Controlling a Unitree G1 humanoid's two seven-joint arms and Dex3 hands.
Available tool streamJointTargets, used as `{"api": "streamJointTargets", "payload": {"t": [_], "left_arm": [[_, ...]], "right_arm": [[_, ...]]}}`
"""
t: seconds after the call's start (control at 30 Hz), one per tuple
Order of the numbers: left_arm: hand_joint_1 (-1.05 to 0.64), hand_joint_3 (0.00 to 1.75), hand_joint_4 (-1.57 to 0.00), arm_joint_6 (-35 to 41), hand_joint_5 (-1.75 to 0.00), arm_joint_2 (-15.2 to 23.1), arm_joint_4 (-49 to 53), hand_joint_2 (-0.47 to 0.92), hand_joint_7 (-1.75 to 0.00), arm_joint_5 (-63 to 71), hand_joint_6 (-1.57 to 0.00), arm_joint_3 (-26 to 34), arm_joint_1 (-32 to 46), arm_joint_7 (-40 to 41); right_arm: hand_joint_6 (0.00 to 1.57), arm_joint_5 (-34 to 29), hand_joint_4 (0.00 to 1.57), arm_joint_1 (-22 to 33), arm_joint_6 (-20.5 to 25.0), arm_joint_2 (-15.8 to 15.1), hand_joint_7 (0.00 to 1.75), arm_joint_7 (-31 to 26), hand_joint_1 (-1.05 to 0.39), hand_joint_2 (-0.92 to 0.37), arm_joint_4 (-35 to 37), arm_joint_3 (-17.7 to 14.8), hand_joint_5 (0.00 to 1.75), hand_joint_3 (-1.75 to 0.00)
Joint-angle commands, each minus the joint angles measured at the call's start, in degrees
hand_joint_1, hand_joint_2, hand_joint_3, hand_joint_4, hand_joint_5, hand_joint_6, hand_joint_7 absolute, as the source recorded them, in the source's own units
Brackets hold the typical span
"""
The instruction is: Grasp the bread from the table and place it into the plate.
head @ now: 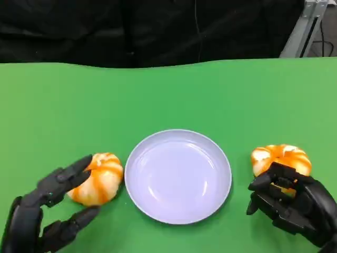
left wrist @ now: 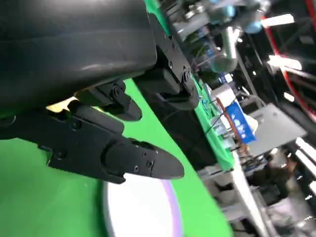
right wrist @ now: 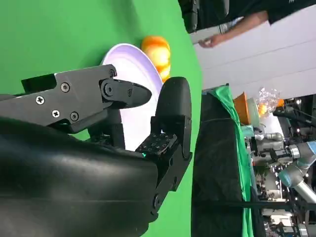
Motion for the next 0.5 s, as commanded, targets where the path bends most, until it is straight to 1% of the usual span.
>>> {"api": "streamJointTargets", "payload": {"t": [0.03, 0.17, 0.33, 0.5], "left_arm": [[-0.64, 0.19, -0.63, -1.67, 0.0, 1.96, -0.36, 0.92, 0.0, 3.82, -0.58, 0.13, 0.43, 4.69], [-0.69, 0.2, -0.61, 2.47, 0.0, 5.78, -1.95, 0.92, -0.01, 21.56, -0.61, -0.15, -0.11, 15.01], [-0.74, 0.22, -0.58, 7.85, 0.0, 8.53, -1.35, 0.92, 0.0, 30.39, -0.6, -3.72, -1.23, 23.38], [-0.77, 0.27, -0.56, 12.6, 0.0, 11.02, -1.81, 0.92, 0.0, 33.87, -0.59, -7.52, -1.77, 27.9]], "right_arm": [[0.64, 0.61, 0.54, -0.02, 0.34, -0.88, 1.13, 0.01, -0.05, -0.89, -0.66, -0.72, 1.62, -0.42], [0.64, 0.77, 0.54, -0.32, 0.12, -0.84, 1.12, 0.35, -0.04, -0.89, 0.19, -0.86, 1.62, -0.41], [0.64, 0.33, 0.54, -0.25, -0.24, -0.76, 1.11, -0.07, -0.04, -0.9, 0.09, -0.76, 1.61, -0.4], [0.64, 0.39, 0.54, -0.29, -0.25, -0.78, 1.11, 0.07, -0.05, -0.9, 0.19, -0.75, 1.61, -0.39]]}}
